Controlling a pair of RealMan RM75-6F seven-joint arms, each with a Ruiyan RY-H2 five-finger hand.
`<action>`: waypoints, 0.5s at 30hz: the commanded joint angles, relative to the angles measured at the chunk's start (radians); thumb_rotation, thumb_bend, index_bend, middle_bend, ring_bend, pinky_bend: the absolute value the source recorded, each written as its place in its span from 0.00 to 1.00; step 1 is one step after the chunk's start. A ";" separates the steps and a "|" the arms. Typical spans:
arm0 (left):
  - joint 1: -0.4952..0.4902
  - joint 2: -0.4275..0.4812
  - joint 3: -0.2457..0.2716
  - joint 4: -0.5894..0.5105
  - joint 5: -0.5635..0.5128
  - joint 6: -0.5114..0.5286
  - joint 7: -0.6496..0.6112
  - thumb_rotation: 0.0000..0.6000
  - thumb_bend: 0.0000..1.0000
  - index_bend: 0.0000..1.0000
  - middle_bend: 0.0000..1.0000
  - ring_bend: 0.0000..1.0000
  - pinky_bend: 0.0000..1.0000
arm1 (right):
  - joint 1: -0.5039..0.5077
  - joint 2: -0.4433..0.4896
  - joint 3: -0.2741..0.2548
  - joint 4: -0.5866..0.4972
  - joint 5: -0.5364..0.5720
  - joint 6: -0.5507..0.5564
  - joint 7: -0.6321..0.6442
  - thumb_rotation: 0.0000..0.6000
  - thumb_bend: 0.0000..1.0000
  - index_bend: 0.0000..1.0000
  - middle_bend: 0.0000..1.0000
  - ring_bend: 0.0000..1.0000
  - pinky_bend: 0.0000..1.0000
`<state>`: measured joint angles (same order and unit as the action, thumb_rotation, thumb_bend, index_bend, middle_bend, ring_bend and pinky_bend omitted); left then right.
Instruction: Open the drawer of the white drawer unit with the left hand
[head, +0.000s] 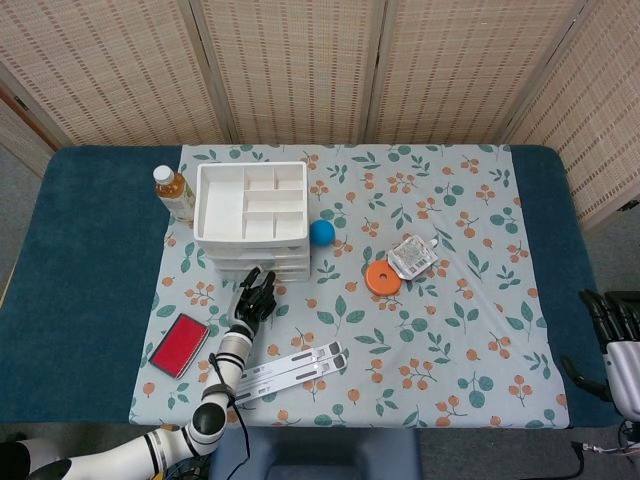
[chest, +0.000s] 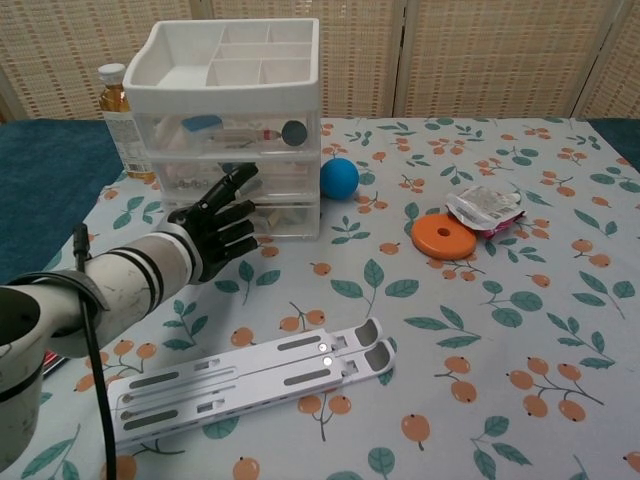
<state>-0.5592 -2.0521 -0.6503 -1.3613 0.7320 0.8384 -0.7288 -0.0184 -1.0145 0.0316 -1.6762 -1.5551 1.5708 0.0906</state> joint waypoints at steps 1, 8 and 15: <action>-0.003 -0.001 -0.003 0.005 -0.006 -0.003 0.003 1.00 0.29 0.30 0.93 1.00 1.00 | -0.001 0.000 0.000 0.000 0.001 0.000 0.000 1.00 0.31 0.01 0.06 0.00 0.05; -0.012 -0.002 -0.013 0.020 -0.024 -0.011 0.014 1.00 0.29 0.36 0.93 1.00 1.00 | 0.002 -0.001 0.001 -0.001 0.001 -0.006 -0.004 1.00 0.31 0.01 0.06 0.00 0.05; -0.009 0.000 -0.011 0.022 -0.025 -0.014 0.017 1.00 0.30 0.39 0.93 1.00 1.00 | 0.004 0.000 0.002 -0.002 0.002 -0.010 -0.005 1.00 0.31 0.01 0.06 0.00 0.05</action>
<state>-0.5680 -2.0519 -0.6612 -1.3397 0.7069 0.8246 -0.7114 -0.0141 -1.0148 0.0333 -1.6780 -1.5531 1.5605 0.0857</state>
